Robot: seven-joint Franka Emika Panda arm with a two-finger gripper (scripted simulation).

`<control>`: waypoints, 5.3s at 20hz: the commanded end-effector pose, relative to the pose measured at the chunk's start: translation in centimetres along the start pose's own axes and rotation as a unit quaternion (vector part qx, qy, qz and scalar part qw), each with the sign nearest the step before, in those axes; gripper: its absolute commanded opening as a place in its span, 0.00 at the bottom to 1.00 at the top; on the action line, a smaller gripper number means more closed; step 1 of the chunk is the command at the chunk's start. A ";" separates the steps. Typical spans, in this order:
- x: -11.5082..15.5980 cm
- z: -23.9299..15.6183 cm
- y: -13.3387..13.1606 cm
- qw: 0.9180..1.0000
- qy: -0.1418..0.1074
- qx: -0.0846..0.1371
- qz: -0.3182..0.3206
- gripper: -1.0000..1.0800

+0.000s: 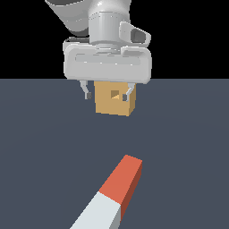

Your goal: Insert the peg into the horizontal hole in a box.

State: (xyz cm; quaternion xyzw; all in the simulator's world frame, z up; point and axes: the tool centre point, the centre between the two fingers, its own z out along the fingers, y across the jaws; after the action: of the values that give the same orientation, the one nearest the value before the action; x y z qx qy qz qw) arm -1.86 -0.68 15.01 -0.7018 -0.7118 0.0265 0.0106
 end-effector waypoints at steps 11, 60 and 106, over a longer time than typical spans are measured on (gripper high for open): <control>-6.6 2.5 0.8 0.997 0.004 -0.007 0.079 0.96; -21.4 13.6 -1.1 0.964 0.018 -0.022 0.264 0.00; 15.6 3.7 -2.6 0.985 0.016 -0.024 0.172 0.00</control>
State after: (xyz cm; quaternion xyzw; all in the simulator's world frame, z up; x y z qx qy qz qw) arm -5.10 14.80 10.86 -0.8142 -0.5806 0.0022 0.0008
